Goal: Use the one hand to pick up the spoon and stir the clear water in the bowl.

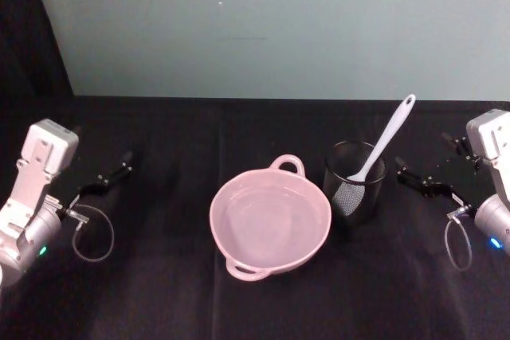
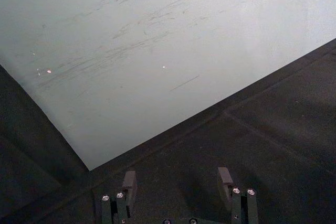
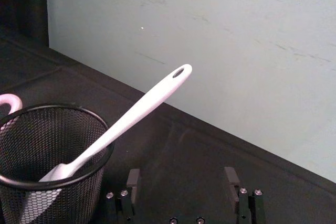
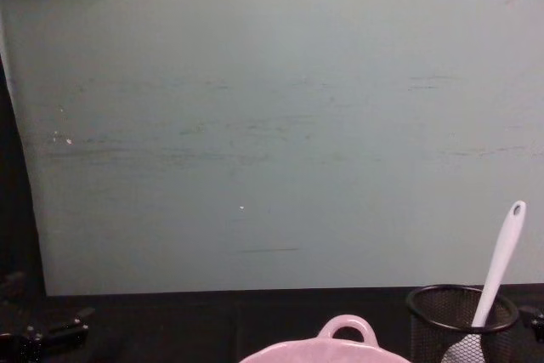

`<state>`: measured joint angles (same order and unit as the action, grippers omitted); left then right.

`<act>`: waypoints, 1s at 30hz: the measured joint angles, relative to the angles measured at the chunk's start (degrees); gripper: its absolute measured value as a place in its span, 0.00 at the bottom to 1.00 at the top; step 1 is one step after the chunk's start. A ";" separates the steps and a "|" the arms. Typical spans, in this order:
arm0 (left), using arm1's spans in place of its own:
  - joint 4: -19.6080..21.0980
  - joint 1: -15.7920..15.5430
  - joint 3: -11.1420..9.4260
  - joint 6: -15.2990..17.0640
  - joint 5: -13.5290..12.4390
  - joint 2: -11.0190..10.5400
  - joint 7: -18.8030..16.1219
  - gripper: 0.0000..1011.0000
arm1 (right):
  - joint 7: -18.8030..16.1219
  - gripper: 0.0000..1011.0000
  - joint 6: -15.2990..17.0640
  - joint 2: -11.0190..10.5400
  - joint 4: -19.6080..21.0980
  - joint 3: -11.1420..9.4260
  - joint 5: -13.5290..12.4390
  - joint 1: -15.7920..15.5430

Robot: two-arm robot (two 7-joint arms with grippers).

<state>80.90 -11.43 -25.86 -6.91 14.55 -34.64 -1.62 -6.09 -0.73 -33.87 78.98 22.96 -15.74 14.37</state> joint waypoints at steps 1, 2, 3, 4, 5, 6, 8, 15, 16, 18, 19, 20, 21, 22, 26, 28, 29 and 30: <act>0.00 0.00 0.00 0.00 0.00 0.00 0.00 0.99 | -0.02 0.99 0.00 0.01 0.01 0.00 0.00 0.00; 0.00 0.00 0.00 0.00 0.00 0.00 0.00 0.99 | -0.03 0.99 0.00 0.00 0.00 0.00 0.00 0.00; 0.00 0.00 0.00 0.00 0.00 0.00 0.00 0.99 | -0.05 0.99 0.00 -0.01 0.01 -0.01 -0.02 0.00; 0.00 0.00 0.00 0.00 0.00 0.00 0.00 0.99 | -0.06 0.99 0.00 -0.02 0.01 -0.01 -0.03 -0.01; 0.00 0.00 0.00 0.00 0.00 0.00 0.00 0.99 | -0.06 0.99 0.00 -0.03 0.02 -0.01 -0.04 -0.02; 0.00 0.00 0.00 0.00 0.00 0.00 0.00 0.99 | -0.08 0.99 0.00 -0.06 0.02 -0.02 -0.06 -0.03; 0.00 0.00 0.00 0.00 0.00 0.00 0.00 0.99 | -0.09 0.99 0.00 -0.07 0.02 -0.02 -0.06 -0.03; 0.00 0.00 0.00 0.00 0.00 0.00 0.00 0.99 | -0.15 0.99 -0.01 -0.16 0.06 -0.02 -0.18 -0.06; 0.00 0.00 0.00 0.00 0.00 0.00 0.00 0.99 | -0.15 0.99 -0.02 -0.18 0.07 -0.02 -0.20 -0.07; 0.00 0.00 0.00 0.00 0.00 0.00 0.00 0.99 | -0.15 0.99 -0.02 -0.18 0.08 -0.02 -0.22 -0.08; 0.00 0.00 0.00 0.00 0.00 0.00 0.00 0.99 | -0.16 0.99 -0.02 -0.19 0.09 -0.02 -0.25 -0.08; 0.00 0.00 0.00 0.00 0.00 0.00 0.00 0.99 | -0.15 0.99 -0.03 -0.20 0.09 -0.02 -0.26 -0.09; 0.00 0.00 0.00 0.00 0.00 0.00 0.00 0.99 | -0.15 0.99 -0.03 -0.20 0.10 -0.02 -0.28 -0.09; 0.00 0.00 0.00 0.00 0.00 0.00 0.00 0.99 | -0.16 0.99 -0.03 -0.20 0.10 -0.02 -0.29 -0.10; 0.00 0.00 0.00 0.00 0.00 -0.01 0.00 0.99 | -0.15 0.99 -0.03 -0.22 0.11 -0.02 -0.35 -0.12; 0.00 0.00 0.00 0.00 0.00 0.00 0.00 0.99 | -0.15 0.99 -0.03 -0.23 0.12 -0.02 -0.36 -0.12; 0.00 0.00 0.00 0.00 0.00 0.00 0.00 0.99 | -0.15 0.99 -0.03 -0.24 0.12 -0.02 -0.37 -0.12; 0.00 0.00 0.00 0.00 0.00 0.00 0.00 0.99 | -0.15 0.99 -0.03 -0.24 0.12 -0.02 -0.37 -0.12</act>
<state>80.90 -11.43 -25.86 -6.91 14.55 -34.64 -1.62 -6.24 -0.75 -34.11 79.09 22.94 -16.10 14.25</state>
